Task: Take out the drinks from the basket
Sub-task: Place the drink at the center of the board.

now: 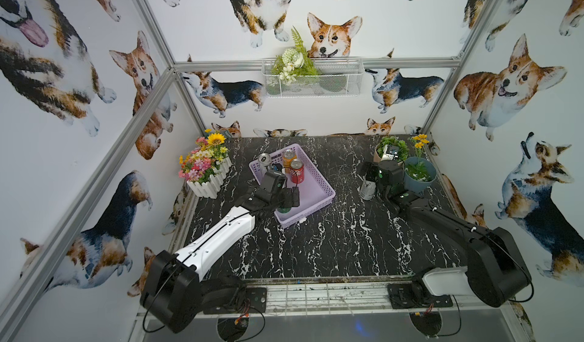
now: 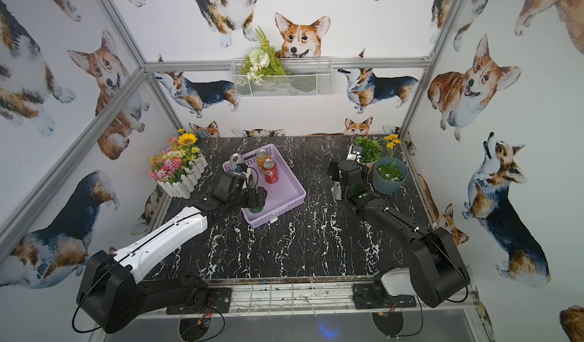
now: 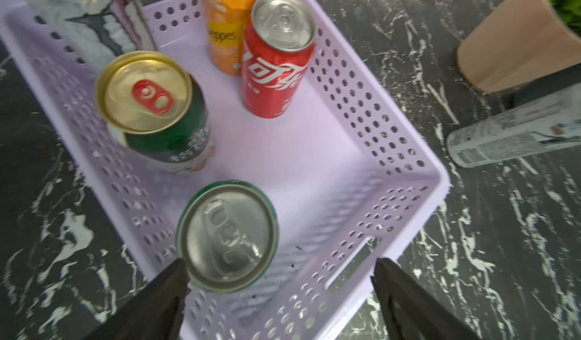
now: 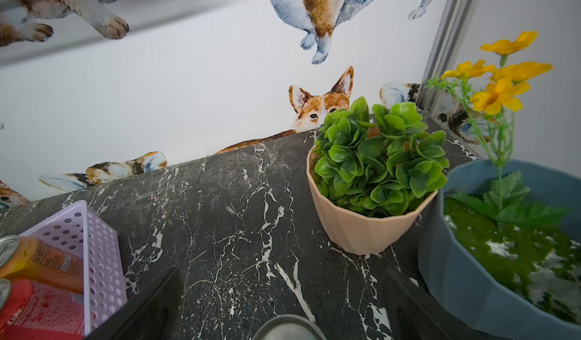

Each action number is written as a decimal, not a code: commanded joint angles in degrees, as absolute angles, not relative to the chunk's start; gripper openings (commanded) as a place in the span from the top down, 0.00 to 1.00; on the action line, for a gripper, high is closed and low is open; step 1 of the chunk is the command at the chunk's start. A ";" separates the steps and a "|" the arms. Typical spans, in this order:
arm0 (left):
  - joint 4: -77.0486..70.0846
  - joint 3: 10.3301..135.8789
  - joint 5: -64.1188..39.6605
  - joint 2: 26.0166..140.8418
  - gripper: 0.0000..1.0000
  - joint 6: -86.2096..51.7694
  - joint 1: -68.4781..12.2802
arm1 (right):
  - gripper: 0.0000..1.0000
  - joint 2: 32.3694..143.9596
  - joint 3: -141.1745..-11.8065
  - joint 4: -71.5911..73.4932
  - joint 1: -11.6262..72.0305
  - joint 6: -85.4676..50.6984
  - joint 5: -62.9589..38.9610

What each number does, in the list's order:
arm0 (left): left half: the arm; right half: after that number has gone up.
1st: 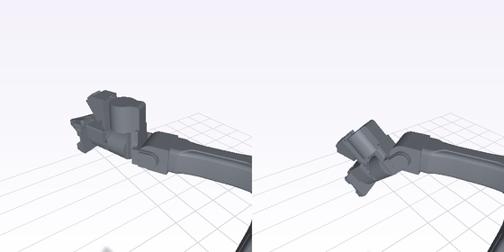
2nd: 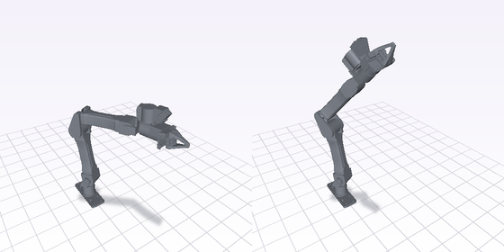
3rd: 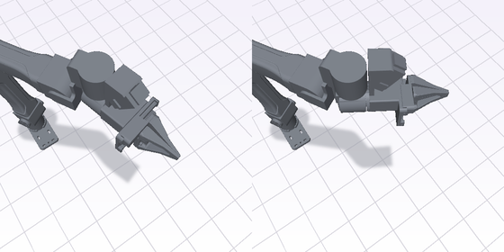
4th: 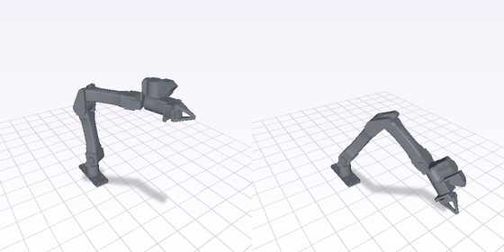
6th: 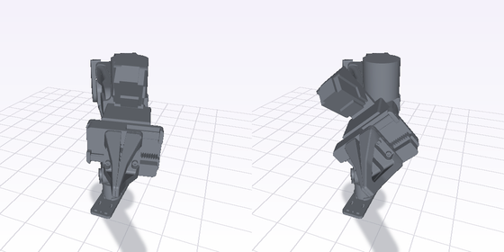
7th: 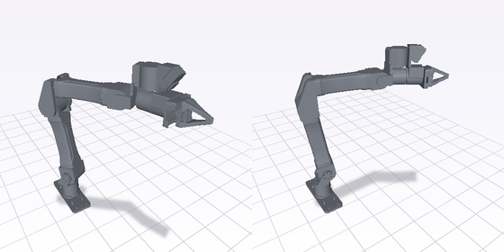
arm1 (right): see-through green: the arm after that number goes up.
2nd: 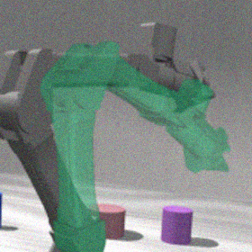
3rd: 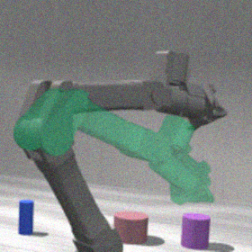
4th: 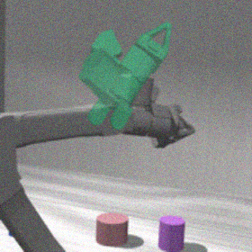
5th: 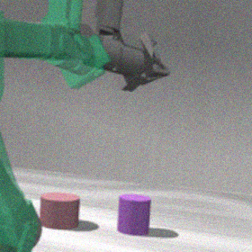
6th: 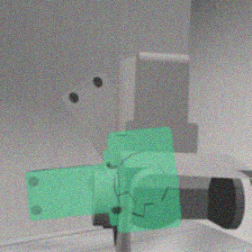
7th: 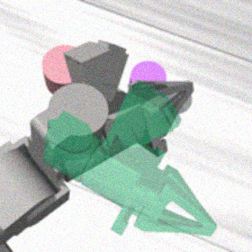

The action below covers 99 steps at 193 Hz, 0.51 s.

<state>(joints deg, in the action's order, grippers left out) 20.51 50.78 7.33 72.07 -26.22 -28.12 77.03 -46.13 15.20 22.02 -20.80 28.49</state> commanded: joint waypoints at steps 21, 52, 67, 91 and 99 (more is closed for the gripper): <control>21.48 50.37 12.57 72.73 0.02 -27.23 -28.26 | 0.00 76.77 -45.98 16.96 22.11 -21.04 28.04; 18.94 50.29 11.21 77.96 0.06 -27.74 -27.84 | 0.00 76.23 -45.92 16.87 22.10 -21.09 27.98; 17.75 51.04 10.65 80.30 0.09 -28.03 -26.96 | 0.00 75.77 -45.71 16.92 22.06 -21.04 27.93; 15.97 51.33 9.95 82.80 0.10 -28.84 -25.19 | 0.00 75.15 -45.43 17.03 22.06 -21.01 28.00; 15.74 51.34 9.40 83.41 0.11 -28.98 -24.90 | 0.00 74.91 -45.20 17.22 22.07 -21.09 28.09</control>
